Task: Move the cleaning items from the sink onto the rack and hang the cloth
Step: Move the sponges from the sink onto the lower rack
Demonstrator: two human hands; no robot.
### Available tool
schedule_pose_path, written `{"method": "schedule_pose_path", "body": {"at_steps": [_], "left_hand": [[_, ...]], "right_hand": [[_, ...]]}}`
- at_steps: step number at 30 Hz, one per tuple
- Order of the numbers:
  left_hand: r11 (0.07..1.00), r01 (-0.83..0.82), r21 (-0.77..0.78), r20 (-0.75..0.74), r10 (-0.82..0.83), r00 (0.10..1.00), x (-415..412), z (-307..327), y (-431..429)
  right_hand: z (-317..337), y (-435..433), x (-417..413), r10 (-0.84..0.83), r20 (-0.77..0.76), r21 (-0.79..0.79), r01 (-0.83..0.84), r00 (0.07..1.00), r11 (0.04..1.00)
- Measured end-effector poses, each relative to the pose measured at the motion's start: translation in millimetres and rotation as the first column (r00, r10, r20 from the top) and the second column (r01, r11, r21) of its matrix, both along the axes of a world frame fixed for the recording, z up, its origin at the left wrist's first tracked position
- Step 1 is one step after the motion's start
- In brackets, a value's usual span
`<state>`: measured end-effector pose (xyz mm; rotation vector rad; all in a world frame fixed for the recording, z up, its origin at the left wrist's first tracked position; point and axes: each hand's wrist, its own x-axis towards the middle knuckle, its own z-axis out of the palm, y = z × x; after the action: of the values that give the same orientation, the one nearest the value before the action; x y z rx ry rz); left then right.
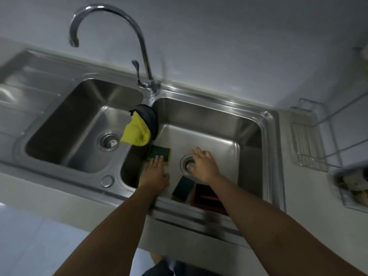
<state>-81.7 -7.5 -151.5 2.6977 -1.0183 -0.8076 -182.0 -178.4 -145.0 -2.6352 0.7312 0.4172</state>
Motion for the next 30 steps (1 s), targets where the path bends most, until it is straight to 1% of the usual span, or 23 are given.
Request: {"method": "schedule_pose_path", "body": {"at_steps": [2, 5, 8, 11, 15, 19, 23, 25, 28, 30], "left_hand": [[0.997, 0.022, 0.075, -0.066, -0.017, 0.998, 8, -7, -3], [0.972, 0.133, 0.192, -0.099, -0.116, 0.988, 19, -22, -10], [0.948, 0.172, 0.267, -0.146, -0.136, 0.980, 32, -46, -7], [0.907, 0.231, 0.351, -0.145, -0.191, 0.971, 36, -64, 2], [0.857, 0.271, 0.438, -0.137, -0.234, 0.963, 37, -75, 5], [0.852, 0.264, 0.451, -0.113, -0.239, 0.964, 42, -85, 3], [0.848, 0.272, 0.454, -0.101, -0.255, 0.962, 47, -92, 5], [0.849, 0.276, 0.450, -0.100, -0.260, 0.960, 48, -91, 4], [0.853, 0.284, 0.437, -0.144, -0.246, 0.959, 50, -85, 0], [0.874, 0.272, 0.403, -0.160, -0.226, 0.961, 51, -81, -1]], "right_hand": [[-11, 1, 18, 0.025, -0.013, 0.027, -0.025, 1.000, 0.999], [-30, 0, 44, 0.051, -0.029, 0.064, -0.049, 0.998, 0.997], [-49, -4, 66, 0.091, -0.055, 0.088, -0.086, 0.994, 0.992], [-64, -4, 84, 0.158, -0.070, 0.109, -0.150, 0.985, 0.983], [-86, 0, 103, 0.220, -0.073, 0.124, -0.210, 0.973, 0.970], [-108, 8, 117, 0.238, -0.048, 0.129, -0.230, 0.970, 0.965], [-117, 10, 124, 0.224, 0.032, 0.074, -0.226, 0.974, 0.971], [-117, 10, 123, 0.170, 0.059, 0.096, -0.175, 0.984, 0.980], [-113, 10, 117, 0.047, 0.082, 0.144, -0.059, 0.995, 0.988], [-108, 9, 111, -0.023, 0.101, 0.177, 0.005, 0.995, 0.984]]}}
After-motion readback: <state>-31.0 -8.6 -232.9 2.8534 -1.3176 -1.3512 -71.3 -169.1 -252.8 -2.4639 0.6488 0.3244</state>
